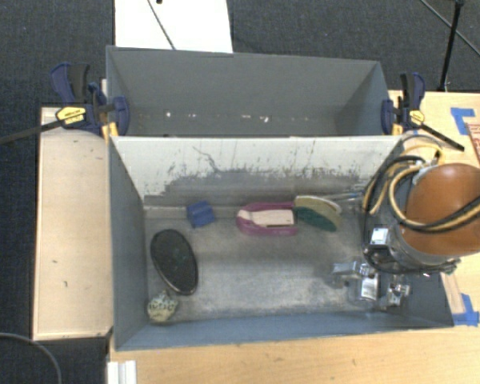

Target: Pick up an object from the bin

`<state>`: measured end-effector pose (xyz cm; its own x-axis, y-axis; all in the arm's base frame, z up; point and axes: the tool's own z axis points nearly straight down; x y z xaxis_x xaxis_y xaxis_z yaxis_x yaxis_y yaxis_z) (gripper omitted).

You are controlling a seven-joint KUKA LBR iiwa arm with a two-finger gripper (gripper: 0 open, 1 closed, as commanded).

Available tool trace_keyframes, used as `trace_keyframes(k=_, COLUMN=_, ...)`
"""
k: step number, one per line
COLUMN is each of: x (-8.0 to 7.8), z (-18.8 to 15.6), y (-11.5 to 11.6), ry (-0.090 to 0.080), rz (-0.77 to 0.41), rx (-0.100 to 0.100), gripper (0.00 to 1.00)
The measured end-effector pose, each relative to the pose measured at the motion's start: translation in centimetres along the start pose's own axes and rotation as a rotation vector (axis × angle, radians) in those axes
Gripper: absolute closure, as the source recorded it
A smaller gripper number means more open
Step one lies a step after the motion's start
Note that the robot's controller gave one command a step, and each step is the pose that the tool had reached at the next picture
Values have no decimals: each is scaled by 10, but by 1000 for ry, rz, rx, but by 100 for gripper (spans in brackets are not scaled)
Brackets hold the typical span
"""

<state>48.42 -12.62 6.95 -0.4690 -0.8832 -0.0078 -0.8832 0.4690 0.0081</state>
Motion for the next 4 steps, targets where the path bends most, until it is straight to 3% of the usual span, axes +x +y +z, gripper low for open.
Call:
trace_keyframes(k=1, x=5, z=-1, y=-3, ry=7, rz=-1, rx=6, gripper=100)
trace_keyframes(k=2, x=-28, z=-42, y=-28, ry=6, rz=-326, rx=11, gripper=100)
trace_keyframes(k=3, x=1, z=-79, y=-19, ry=8, rz=-342, rx=11, gripper=100)
trace_keyframes(k=4, x=10, z=-154, y=-9, ry=9, rz=-374, rx=14, gripper=100)
